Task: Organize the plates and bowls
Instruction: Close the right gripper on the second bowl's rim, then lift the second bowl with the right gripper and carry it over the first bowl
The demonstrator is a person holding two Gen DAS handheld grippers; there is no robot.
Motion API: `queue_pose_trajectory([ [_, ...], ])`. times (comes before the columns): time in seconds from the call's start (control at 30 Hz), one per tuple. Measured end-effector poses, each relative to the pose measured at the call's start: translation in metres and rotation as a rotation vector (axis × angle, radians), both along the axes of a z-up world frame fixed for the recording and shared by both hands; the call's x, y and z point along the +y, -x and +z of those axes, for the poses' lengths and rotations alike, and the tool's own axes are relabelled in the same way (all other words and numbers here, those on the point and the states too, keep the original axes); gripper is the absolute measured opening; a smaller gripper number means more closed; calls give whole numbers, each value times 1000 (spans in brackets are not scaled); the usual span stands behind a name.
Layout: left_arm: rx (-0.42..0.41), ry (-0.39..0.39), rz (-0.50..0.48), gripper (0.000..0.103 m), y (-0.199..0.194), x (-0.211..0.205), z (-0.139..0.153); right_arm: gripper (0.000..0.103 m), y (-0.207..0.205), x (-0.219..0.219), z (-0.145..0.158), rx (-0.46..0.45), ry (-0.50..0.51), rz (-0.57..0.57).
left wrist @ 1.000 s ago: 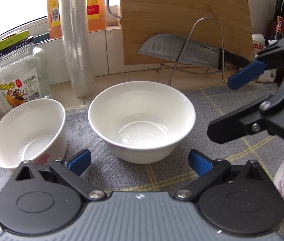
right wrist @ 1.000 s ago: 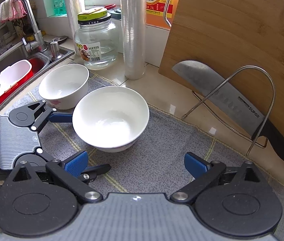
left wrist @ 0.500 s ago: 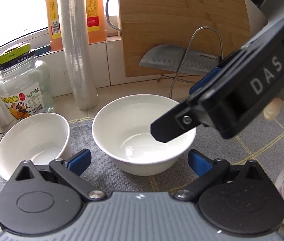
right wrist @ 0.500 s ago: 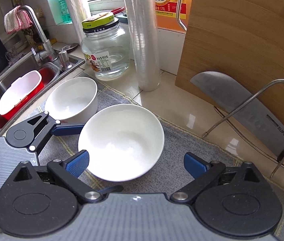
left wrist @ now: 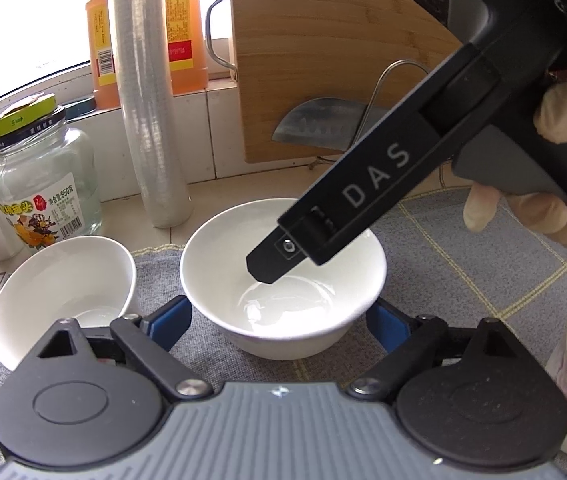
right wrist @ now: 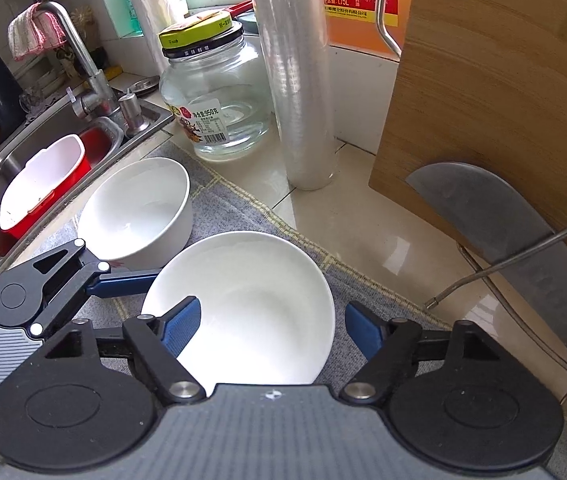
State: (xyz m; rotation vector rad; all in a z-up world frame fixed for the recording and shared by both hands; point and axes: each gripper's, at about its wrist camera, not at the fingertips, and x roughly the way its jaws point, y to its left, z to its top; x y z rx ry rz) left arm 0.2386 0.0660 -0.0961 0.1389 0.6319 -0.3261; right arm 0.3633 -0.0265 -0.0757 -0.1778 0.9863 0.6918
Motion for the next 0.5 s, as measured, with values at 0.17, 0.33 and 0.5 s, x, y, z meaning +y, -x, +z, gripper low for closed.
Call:
queue_pose_trajectory([
  [0.17,-3,-11,-13,91,0,-1,1,74,-2,1,-2,3,-1,2],
  [0.33,0,-13,-18,91,0,-1,2,73,-3,2,-2,7,-3,5],
  [0.5,6,-16,-20,91,0,0,2,72,-2,4,-1,2,8,14],
])
